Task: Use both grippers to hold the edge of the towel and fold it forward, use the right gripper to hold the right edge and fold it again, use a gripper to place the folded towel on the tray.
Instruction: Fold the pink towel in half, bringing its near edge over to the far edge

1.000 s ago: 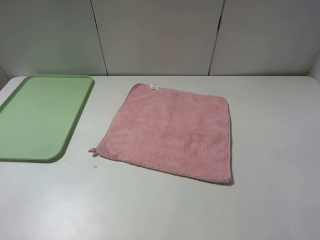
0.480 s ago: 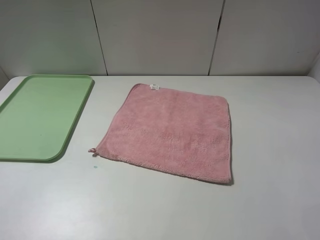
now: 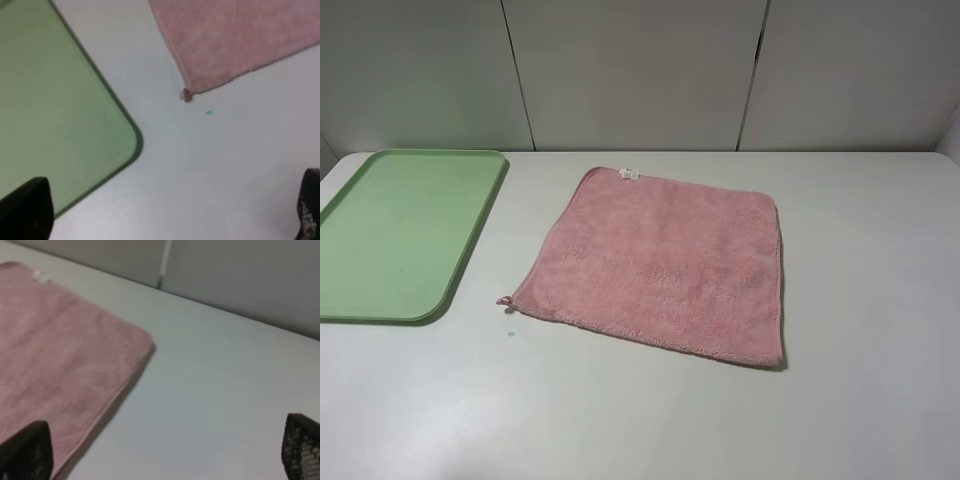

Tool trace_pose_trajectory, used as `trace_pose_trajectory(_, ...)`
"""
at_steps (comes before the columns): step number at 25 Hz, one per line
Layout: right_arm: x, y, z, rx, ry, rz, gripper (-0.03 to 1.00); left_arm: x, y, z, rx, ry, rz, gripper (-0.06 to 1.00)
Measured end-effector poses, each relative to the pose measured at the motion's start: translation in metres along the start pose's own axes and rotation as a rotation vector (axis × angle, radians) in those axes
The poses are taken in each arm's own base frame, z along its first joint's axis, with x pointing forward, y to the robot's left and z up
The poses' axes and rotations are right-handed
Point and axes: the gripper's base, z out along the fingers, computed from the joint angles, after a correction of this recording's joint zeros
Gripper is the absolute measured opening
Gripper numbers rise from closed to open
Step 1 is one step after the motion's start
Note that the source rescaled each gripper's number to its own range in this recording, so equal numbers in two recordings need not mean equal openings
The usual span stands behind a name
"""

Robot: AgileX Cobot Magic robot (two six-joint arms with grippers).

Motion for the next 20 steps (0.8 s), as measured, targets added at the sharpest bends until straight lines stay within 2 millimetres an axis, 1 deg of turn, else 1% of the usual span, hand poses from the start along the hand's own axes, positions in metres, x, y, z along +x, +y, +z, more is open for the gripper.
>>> trace_pose_trajectory(3, -0.004, -0.001, 0.02, -0.049, 0.057, -0.044, 1.0, -0.009, 0.003, 0.014, 0.027, 0.062, 0.071, 0.97)
trace_pose_trajectory(9, -0.006, -0.004, 0.055, -0.109, 0.166, -0.167, 1.0, -0.025, 0.012, 0.05, 0.011, 0.199, 0.182, 0.97)
trace_pose_trajectory(15, -0.006, -0.007, 0.086, -0.14, 0.219, -0.285, 1.0, -0.039, 0.017, 0.088, 0.042, 0.268, 0.272, 0.97)
trace_pose_trajectory(20, -0.004, -0.009, 0.107, -0.172, 0.25, -0.426, 1.0, -0.046, 0.018, 0.12, 0.092, 0.31, 0.421, 0.97)
